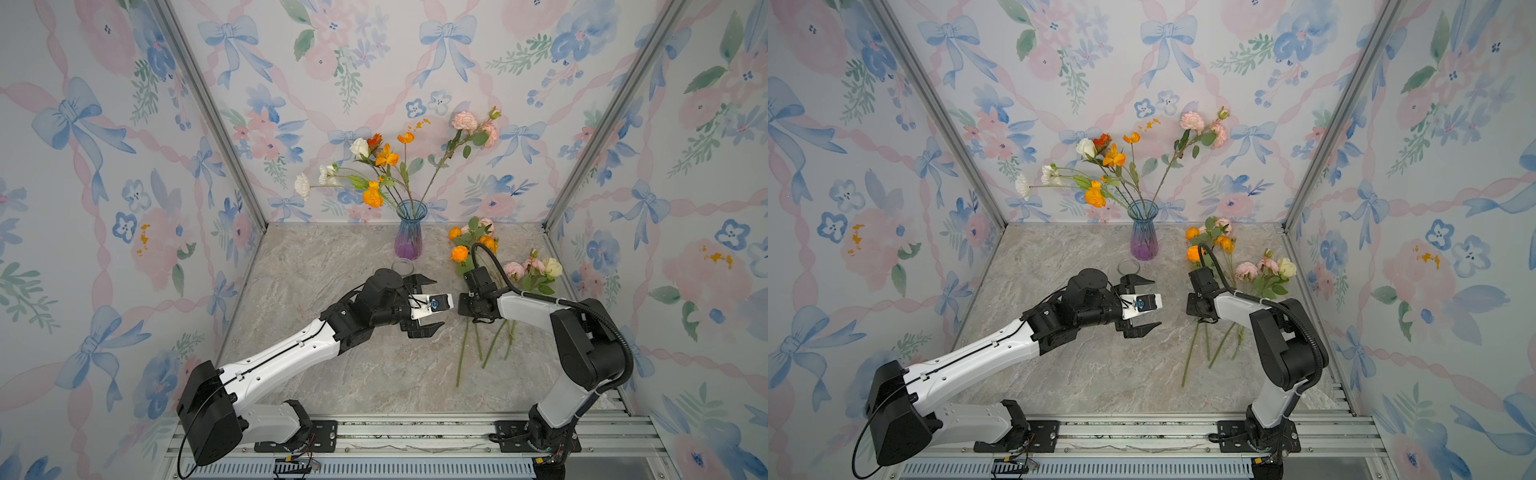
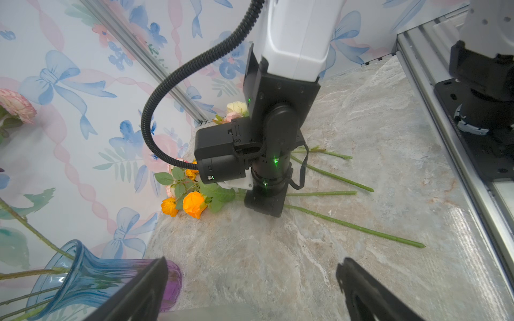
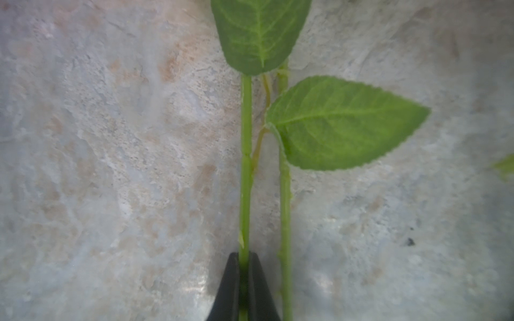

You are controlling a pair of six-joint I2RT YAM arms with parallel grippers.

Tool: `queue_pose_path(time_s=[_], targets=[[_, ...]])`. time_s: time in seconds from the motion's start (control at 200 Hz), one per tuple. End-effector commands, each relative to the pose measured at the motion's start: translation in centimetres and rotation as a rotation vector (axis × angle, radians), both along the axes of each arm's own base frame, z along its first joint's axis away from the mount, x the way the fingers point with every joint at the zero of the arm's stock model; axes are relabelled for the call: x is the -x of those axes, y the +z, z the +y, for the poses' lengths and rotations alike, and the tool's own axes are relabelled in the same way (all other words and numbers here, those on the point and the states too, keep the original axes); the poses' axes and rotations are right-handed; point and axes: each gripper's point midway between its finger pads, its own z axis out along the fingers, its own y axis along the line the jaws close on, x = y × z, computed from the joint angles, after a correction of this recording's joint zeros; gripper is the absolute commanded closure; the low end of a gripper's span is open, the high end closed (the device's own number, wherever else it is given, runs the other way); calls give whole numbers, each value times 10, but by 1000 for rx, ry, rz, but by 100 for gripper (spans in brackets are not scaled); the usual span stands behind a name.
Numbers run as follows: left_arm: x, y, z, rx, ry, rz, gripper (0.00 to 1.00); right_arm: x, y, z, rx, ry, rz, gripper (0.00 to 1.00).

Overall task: Arrange the flowers into the vase
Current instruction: 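Close the right gripper on the orange rose stem, then lift the orange rose with the right gripper toward the vase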

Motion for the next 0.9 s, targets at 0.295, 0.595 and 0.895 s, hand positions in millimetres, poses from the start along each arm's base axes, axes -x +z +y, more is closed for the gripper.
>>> queue_pose_path(time_s=[0.295, 0.595, 0.895], targets=[[1, 31, 13, 69, 13, -19, 2, 11, 100, -6, -59, 32, -189, 100], [-15, 79, 76, 193, 148, -79, 2, 22, 247, -3, -191, 22, -499, 100], [-4, 53, 94, 166, 169, -82, 2, 26, 436, 65, -218, 258, -1078, 100]])
